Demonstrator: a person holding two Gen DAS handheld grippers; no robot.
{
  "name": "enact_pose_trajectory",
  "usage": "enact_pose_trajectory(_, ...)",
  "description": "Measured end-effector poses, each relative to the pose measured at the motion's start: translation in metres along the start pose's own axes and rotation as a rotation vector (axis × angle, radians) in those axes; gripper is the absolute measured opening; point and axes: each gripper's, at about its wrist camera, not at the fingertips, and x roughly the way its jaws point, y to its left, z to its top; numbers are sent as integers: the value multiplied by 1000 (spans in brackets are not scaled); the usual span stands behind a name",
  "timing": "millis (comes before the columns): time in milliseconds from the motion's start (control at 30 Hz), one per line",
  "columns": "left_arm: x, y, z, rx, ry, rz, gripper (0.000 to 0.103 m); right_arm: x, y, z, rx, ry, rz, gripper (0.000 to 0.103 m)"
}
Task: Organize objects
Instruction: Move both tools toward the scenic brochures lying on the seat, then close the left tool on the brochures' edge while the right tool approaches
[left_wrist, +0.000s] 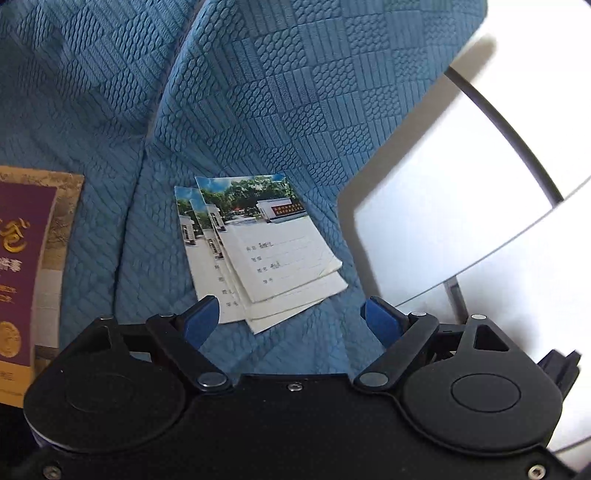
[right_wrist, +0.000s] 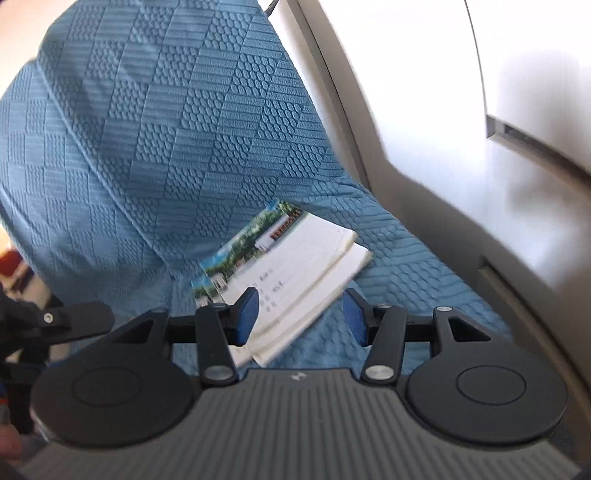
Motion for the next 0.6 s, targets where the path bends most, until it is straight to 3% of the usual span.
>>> enact_pose_trajectory(100, 18, 8, 2, -35, 25, -1, 82, 21, -9, 0, 49, -35, 20, 55)
enact_pose_trajectory(267, 47, 20, 0, -78, 66, -5, 79, 52, -20, 1, 105, 7, 75, 55)
enact_pose_trajectory(433, 76, 25, -1, -120, 95, -29, 63, 72, -25, -1, 152, 18, 157, 51)
enact_pose_trajectory(533, 93, 28, 3, -141, 123, -64, 46, 94, -35, 1, 233, 64, 188, 40)
enact_pose_trajectory(600, 105, 33, 5, -177, 143, -88, 41, 111, -43, 1, 305, 110, 195, 33)
